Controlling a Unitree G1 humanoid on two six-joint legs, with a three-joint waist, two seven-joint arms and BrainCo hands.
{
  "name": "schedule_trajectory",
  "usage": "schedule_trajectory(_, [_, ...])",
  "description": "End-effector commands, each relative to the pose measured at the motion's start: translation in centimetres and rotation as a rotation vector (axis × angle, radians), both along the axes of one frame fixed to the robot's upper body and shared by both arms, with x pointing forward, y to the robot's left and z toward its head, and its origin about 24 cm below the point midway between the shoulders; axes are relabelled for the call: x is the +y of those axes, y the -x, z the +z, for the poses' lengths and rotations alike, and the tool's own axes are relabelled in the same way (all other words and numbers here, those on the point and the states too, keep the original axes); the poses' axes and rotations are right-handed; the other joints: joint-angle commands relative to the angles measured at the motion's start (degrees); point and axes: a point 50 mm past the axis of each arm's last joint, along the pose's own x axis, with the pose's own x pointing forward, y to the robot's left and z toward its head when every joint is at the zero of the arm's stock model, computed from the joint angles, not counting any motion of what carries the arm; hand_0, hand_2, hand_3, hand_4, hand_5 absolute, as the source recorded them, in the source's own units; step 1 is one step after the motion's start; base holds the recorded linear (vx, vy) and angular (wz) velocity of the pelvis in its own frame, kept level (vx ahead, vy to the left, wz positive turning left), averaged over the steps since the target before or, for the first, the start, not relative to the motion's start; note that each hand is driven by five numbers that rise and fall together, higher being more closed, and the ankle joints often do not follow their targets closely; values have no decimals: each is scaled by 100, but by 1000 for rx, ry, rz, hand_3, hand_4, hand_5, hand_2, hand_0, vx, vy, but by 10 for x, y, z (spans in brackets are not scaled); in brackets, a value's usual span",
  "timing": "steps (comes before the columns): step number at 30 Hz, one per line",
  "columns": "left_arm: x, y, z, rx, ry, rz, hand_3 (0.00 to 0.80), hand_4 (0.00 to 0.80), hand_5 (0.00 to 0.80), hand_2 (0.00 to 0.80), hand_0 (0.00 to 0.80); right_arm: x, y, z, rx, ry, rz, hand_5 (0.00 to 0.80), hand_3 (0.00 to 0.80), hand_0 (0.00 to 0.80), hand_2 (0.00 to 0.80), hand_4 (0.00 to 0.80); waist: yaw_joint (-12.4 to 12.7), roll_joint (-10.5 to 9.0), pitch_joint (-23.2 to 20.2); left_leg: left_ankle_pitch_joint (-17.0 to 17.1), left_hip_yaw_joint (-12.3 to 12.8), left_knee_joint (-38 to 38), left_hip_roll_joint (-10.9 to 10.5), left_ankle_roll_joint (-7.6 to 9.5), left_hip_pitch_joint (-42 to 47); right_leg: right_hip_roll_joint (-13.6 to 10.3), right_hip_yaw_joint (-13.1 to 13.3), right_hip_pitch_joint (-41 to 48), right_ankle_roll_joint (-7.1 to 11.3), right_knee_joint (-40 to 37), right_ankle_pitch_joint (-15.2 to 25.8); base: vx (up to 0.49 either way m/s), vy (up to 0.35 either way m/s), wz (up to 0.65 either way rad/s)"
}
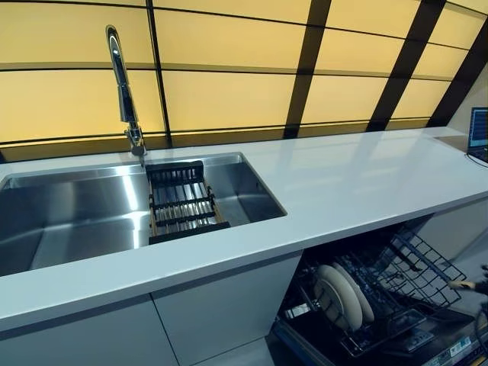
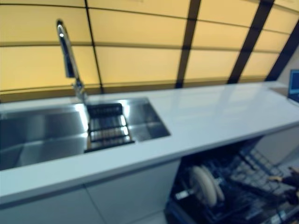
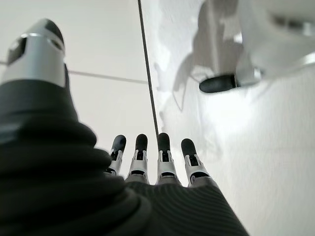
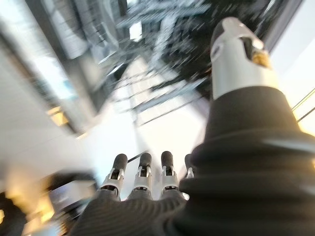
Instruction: Take plates into dishwasher
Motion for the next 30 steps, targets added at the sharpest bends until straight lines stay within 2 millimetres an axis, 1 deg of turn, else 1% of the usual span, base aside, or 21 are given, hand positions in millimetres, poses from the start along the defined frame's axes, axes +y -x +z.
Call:
schedule_trajectory(1, [12, -15, 7, 9, -66, -26, 0, 0, 0, 0, 0, -23, 2, 43, -123, 88, -68, 0, 0, 0, 0, 0, -169, -155, 248, -337, -48, 100, -255, 298, 122, 48, -88, -477, 571, 91, 739, -56, -9, -17])
schedule_trajectory(3, [16, -15, 8, 12, -72, -17, 0, 0, 0, 0, 0, -27, 9, 44, -156, 68, -111, 0, 0, 0, 0, 0, -231, -83, 323, -280, -57, 48, -192, 325, 51, 81, 36, -816, 589, 517, 815, -233, -16, -28])
schedule_trajectory(4, [20, -13, 10, 18, -77, -3, 0, 0, 0, 0, 0, -29, 14, 42, -167, 57, -133, 0, 0, 0, 0, 0, -186, -26, 320, -242, -5, 64, -144, 384, -99, 45, 31, -749, 549, 832, 671, -367, -45, -54])
schedule_trajectory(5, [22, -13, 10, 21, -79, 9, 0, 0, 0, 0, 0, -30, 16, 40, -170, 46, -142, 0, 0, 0, 0, 0, -142, -3, 291, -190, 49, 75, -111, 398, -202, -4, -21, -681, 523, 950, 605, -442, -82, -94])
schedule_trajectory(6, [26, -12, 12, 27, -86, 42, 0, 0, 0, 0, 0, -31, 19, 36, -172, 26, -160, 0, 0, 0, 0, 0, -30, 28, 210, -105, 139, 105, -56, 420, -419, -175, -84, -485, 485, 1193, 561, -414, -120, -127])
schedule_trajectory(7, [29, -10, 12, 34, -85, 65, 0, 0, 0, 0, 0, -32, 22, 32, -165, 17, -170, 0, 0, 0, 0, 0, 54, 23, 131, -74, 158, 153, -31, 423, -578, -285, -27, -280, 481, 1205, 565, -324, -108, -90])
schedule_trajectory(8, [29, -10, 12, 33, -85, 65, 0, 0, 0, 0, 0, -32, 22, 32, -166, 16, -170, 0, 0, 0, 0, 0, 62, 21, 118, -45, 169, 145, -28, 420, -599, -280, -19, -303, 474, 1190, 591, -324, -198, -41])
schedule_trajectory(9, [33, -4, 13, 57, -89, 85, 0, 0, 0, 0, 0, -36, 33, 21, -142, -19, -212, 0, 0, 0, 0, 0, 207, -31, -47, -18, 116, 274, -3, 404, -847, -462, 147, 151, 507, 1146, 714, -303, -218, -22])
schedule_trajectory(11, [35, -1, 13, 71, -94, 85, 0, 0, 0, 0, 0, -39, 41, 15, -121, -36, -242, 0, 0, 0, 0, 0, 291, -63, -149, 14, 87, 363, 40, 377, -999, -565, 233, 282, 538, 1085, 868, -283, -246, -50])
schedule_trajectory(13, [41, -3, 16, 71, -108, 90, 0, 0, 0, 0, 0, -41, 52, 1, -87, -86, -295, 0, 0, 0, 0, 0, 416, -114, -196, -25, 68, 568, 211, 330, -1148, -794, 192, 366, 623, 950, 943, -223, -280, -35])
schedule_trajectory(15, [46, -9, 20, 58, -117, 83, 0, 0, 0, 0, 0, -40, 56, -8, -74, -111, -316, 0, 0, 0, 0, 0, 449, -132, -104, -80, 41, 860, 385, 310, -1323, -798, 222, 262, 629, 1046, 797, -178, -260, -34])
schedule_trajectory(16, [50, -14, 23, 47, -125, 80, 0, 0, 0, 0, 0, -39, 58, -13, -72, -127, -328, 0, 0, 0, 0, 0, 494, -151, -47, -111, -14, 1154, 500, 300, -1558, -747, 193, 263, 601, 1109, 595, -375, -434, -9])
schedule_trajectory(17, [55, -30, 30, -3, -139, 98, 0, 0, 0, 0, 0, -36, 58, -21, -76, -148, -338, 0, 0, 0, 0, 0, 608, -196, 81, -87, -94, 1722, 758, 258, -2138, -579, 64, 403, 478, 1078, -11, -342, -353, 17])
schedule_trajectory(18, [55, -35, 31, -16, -140, 102, 0, 0, 0, 0, 0, -35, 58, -23, -79, -153, -339, 0, 0, 0, 0, 0, 634, -201, 107, -69, -90, 1819, 826, 239, -2254, -537, -2, 447, 450, 1053, -136, -416, -375, 44])
schedule_trajectory(19, [52, -47, 34, -52, -137, 113, 0, 0, 0, 0, 0, -32, 58, -28, -94, -181, -341, 0, 0, 0, 0, 0, 726, -221, 177, 1, -83, 1975, 956, 183, -2498, -445, -155, 600, 411, 951, -426, -395, -301, 41])
schedule_trajectory(20, [47, -57, 35, -90, -128, 123, 0, 0, 0, 0, 0, -26, 53, -36, -112, -223, -331, 0, 0, 0, 0, 0, 757, -227, 270, 103, -151, 1962, 988, 93, -2593, -316, -244, 800, 404, 804, -642, -365, -272, 35])
schedule_trajectory(22, [42, -60, 33, -105, -118, 125, 0, 0, 0, 0, 0, -21, 46, -39, -114, -244, -307, 0, 0, 0, 0, 0, 751, -224, 288, 239, -178, 1746, 936, 61, -2543, -173, -135, 853, 388, 741, -783, -332, -195, 5])
schedule_trajectory(24, [34, -60, 29, -108, -107, 106, 0, 0, 0, 0, 0, -12, 36, -45, -121, -299, -281, 0, 0, 0, 0, 0, 820, -176, 274, 471, -262, 1399, 822, 39, -2561, 76, 27, 969, 256, 696, -1032, -378, -231, -21])
schedule_trajectory(26, [32, -56, 27, -103, -97, 114, 0, 0, 0, 0, 0, -8, 35, -51, -112, -324, -282, 0, 0, 0, 0, 0, 858, -124, 252, 572, -308, 1209, 761, 19, -2552, 202, 93, 1000, 168, 752, -1177, -190, -133, -23])
schedule_trajectory(28, [29, -44, 21, -79, -70, 134, 0, 0, 0, 0, 0, -5, 39, -59, -73, -321, -281, 0, 0, 0, 0, 0, 963, 29, 268, 881, -350, 715, 687, -51, -2480, 453, 138, 1083, -55, 952, -1523, -189, -153, 9])
schedule_trajectory(30, [27, -33, 17, -60, -58, 143, 0, 0, 0, 0, 0, -5, 43, -62, -66, -327, -305, 0, 0, 0, 0, 0, 1040, 100, 297, 999, -344, 395, 638, -86, -2460, 574, 147, 1144, -172, 1003, -1649, -127, -138, 23])
